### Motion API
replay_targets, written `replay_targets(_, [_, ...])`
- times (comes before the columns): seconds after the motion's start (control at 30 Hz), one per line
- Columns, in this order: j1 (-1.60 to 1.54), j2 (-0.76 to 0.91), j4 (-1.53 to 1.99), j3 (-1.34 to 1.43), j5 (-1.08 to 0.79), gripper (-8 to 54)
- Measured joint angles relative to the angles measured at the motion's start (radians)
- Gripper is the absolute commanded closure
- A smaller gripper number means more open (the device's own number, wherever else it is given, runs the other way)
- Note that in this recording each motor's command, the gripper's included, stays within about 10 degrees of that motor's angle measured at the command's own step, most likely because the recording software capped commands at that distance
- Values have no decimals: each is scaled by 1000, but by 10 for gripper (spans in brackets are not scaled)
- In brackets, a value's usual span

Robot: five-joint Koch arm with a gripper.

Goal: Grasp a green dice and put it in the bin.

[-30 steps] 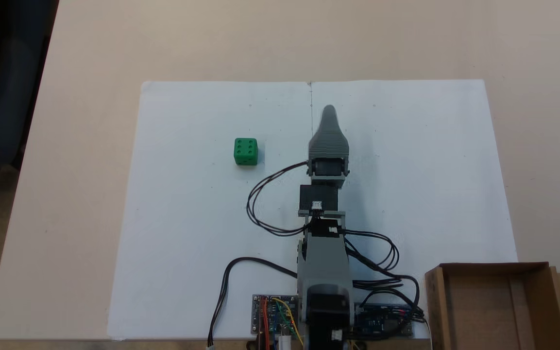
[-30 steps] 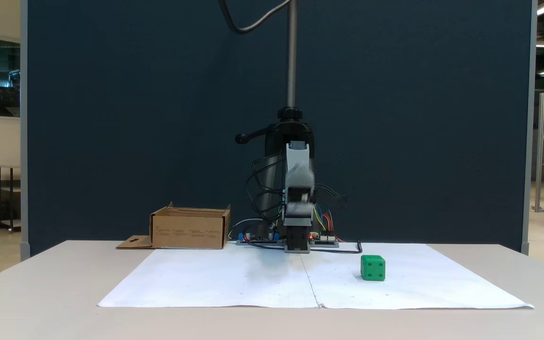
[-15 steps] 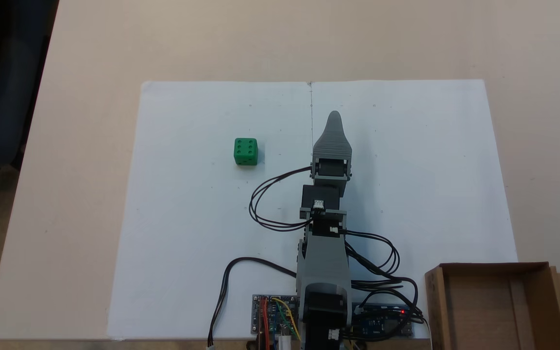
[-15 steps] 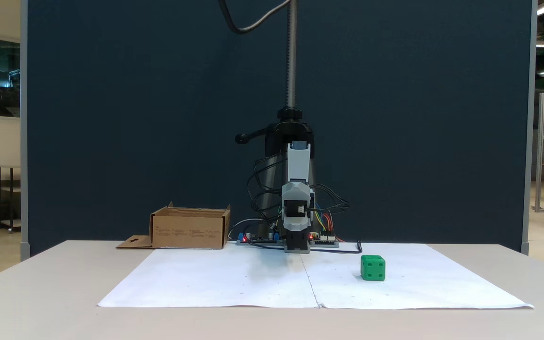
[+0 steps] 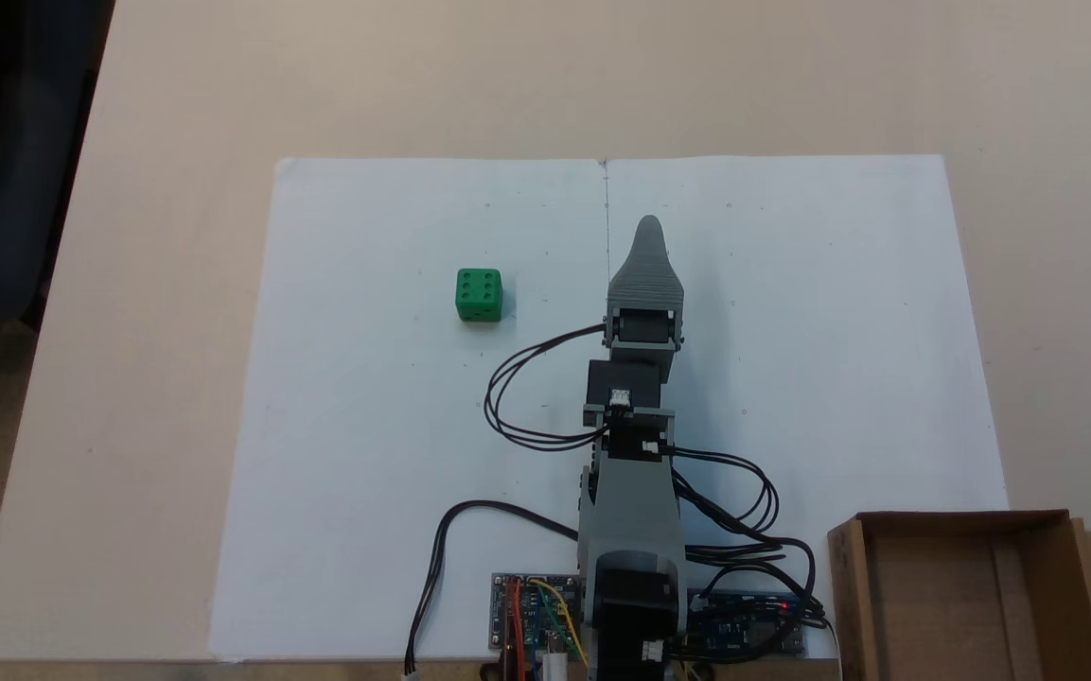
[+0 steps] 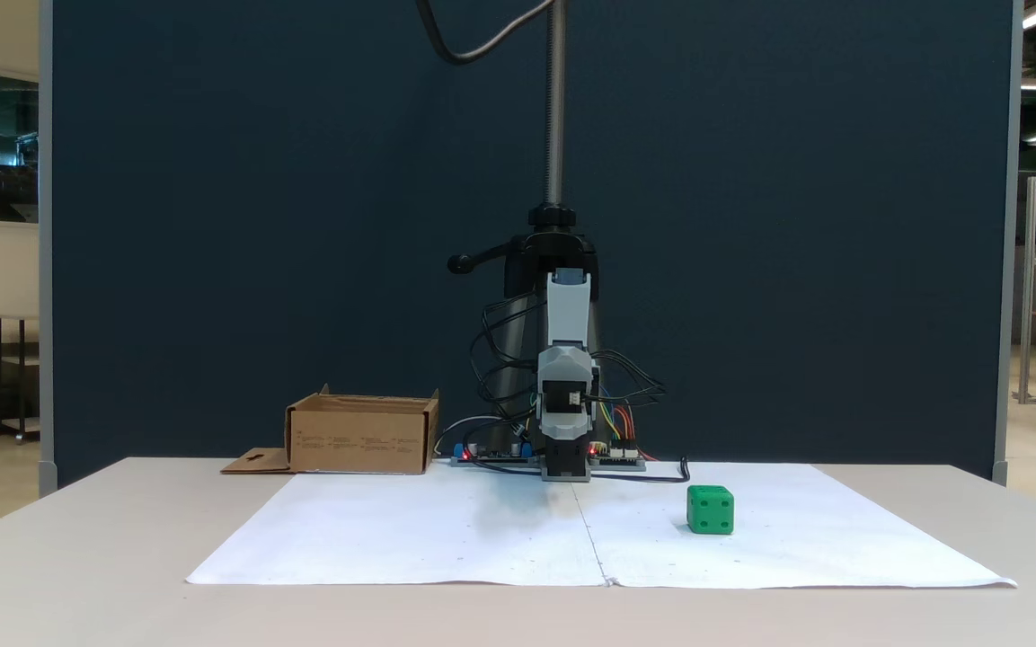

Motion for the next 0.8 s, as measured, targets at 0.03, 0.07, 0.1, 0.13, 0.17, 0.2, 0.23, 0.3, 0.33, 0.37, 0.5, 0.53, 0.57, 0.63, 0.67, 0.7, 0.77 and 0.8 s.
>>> replay_targets(0.03, [-2,0,-2,0,0,5])
replay_targets(0.07, [-2,0,-2,0,0,5])
replay_targets(0.1, [-3,0,-2,0,0,5])
replay_targets(0.13, [-3,0,-2,0,0,5])
replay_targets(0.17, [-3,0,-2,0,0,6])
replay_targets(0.2, [-3,0,-2,0,0,8])
replay_targets(0.23, [-3,0,-2,0,0,11])
replay_targets(0.3, [-3,0,0,0,0,11])
replay_targets(0.33, [-3,0,-2,0,0,13])
replay_targets(0.37, [-3,0,-2,0,0,15])
replay_targets(0.5, [-3,0,-2,0,0,14])
replay_targets(0.53, [-3,0,0,0,0,12])
replay_targets(0.57, [-3,0,-2,0,0,13])
replay_targets(0.63, [-3,0,-2,0,0,13])
replay_targets(0.67, [-3,0,-2,0,0,11])
replay_targets(0.7, [-3,0,-2,0,0,11])
replay_targets(0.77, [-3,0,-5,0,0,11])
replay_targets(0.8, [-3,0,-5,0,0,11])
